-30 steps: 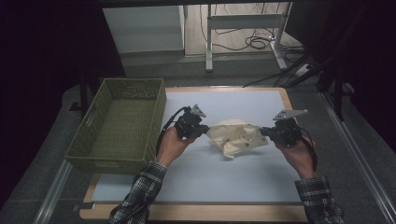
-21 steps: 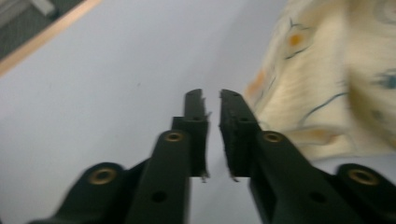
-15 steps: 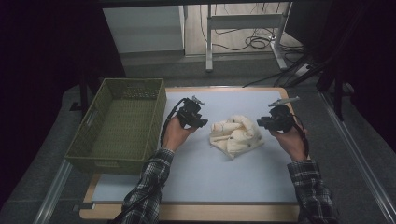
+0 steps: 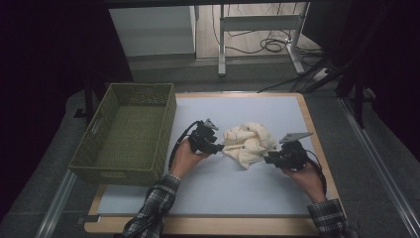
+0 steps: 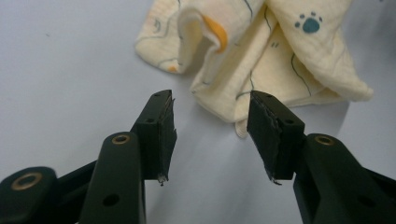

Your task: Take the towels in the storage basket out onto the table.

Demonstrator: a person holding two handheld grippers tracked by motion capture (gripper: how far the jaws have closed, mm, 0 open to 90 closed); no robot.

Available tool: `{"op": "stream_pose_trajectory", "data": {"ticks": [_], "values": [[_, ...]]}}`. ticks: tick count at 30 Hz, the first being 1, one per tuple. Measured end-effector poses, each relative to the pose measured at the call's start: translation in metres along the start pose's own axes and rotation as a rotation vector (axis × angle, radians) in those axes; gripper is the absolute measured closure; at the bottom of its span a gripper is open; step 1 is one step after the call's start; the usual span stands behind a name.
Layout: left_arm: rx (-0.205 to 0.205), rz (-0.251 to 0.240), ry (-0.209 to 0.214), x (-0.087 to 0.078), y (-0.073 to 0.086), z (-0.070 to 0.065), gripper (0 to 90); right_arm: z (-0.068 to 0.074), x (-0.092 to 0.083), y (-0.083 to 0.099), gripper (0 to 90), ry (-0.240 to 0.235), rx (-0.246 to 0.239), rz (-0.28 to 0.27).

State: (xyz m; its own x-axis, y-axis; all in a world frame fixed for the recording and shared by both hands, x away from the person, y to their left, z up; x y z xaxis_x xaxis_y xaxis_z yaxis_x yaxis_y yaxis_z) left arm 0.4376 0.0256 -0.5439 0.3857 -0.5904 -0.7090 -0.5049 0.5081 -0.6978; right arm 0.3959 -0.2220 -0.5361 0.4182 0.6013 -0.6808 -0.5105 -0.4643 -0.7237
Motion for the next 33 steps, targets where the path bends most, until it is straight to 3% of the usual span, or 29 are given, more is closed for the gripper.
{"op": "stream_pose_trajectory", "data": {"ticks": [2, 3, 10, 14, 15, 16, 17, 18, 19, 20, 25, 27, 30, 31, 33], "values": [[-0.002, 0.006, 0.008, 0.006, 0.003, -0.001, 50.9, 0.01, 0.004, 0.004, 67.2, -0.022, -0.011, 0.007], [-0.005, 0.004, 0.008, 0.011, 0.005, -0.002, 49.6, 0.021, 0.01, 0.007, 67.2, -0.051, -0.019, 0.013], [-0.019, -0.001, 0.028, 0.025, 0.003, -0.005, 49.6, 0.045, 0.033, 0.003, 60.9, -0.098, -0.046, 0.025], [-0.025, 0.011, 0.025, 0.034, 0.004, -0.005, 56.7, 0.049, 0.049, -0.001, 60.3, -0.052, -0.06, 0.055], [-0.027, 0.003, 0.026, 0.035, 0.003, -0.006, 65.1, 0.05, 0.053, -0.003, 73.1, 0.017, -0.087, 0.058], [-0.035, -0.002, 0.037, 0.035, 0.003, -0.006, 69.1, 0.05, 0.054, -0.004, 78.1, 0.039, -0.1, 0.061], [-0.04, -0.001, 0.052, 0.035, 0.003, -0.007, 69.1, 0.05, 0.054, -0.004, 78.1, 0.039, -0.1, 0.061], [-0.04, -0.002, 0.065, 0.035, 0.003, -0.009, 76.0, 0.049, 0.055, -0.005, 84.5, 0.065, -0.112, 0.063], [-0.029, -0.002, 0.062, 0.035, 0.003, -0.01, 83.7, 0.048, 0.056, -0.006, 87.3, 0.075, -0.113, 0.061], [-0.018, 0.0, 0.051, 0.034, 0.002, -0.011, 83.7, 0.048, 0.056, -0.006, 87.3, 0.075, -0.113, 0.061], [-0.011, -0.041, 0.038, 0.018, -0.005, -0.01, 84.4, 0.044, 0.039, -0.009, 88.0, 0.082, -0.093, 0.027], [-0.017, -0.055, 0.029, 0.01, -0.008, -0.008, 84.5, 0.036, 0.021, -0.011, 88.0, 0.098, -0.077, 0.005], [-0.022, -0.073, 0.011, -0.004, -0.01, -0.005, 84.5, 0.029, 0.006, -0.012, 88.1, 0.116, -0.064, -0.006], [-0.022, -0.077, 0.006, -0.008, -0.01, -0.004, 84.6, 0.019, -0.009, -0.011, 88.0, 0.132, -0.042, -0.017], [-0.021, -0.076, -0.008, -0.015, -0.009, -0.003, 84.6, 0.015, -0.014, -0.01, 88.0, 0.138, -0.033, -0.019]]}}
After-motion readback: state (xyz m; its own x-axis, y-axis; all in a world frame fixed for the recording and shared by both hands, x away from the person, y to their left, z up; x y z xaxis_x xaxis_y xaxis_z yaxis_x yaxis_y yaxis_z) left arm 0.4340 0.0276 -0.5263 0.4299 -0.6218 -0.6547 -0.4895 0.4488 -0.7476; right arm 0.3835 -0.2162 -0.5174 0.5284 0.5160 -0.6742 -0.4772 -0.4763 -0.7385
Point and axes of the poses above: each handheld gripper's, and its own axes: x roughly forward along the jaws, y roughly out of its underside, z roughly to its left, the point moved 6 cm from there along x, roughly forward along the jaws, and after that the axes turned 3 degrees about -z, right-handed, at the moved point
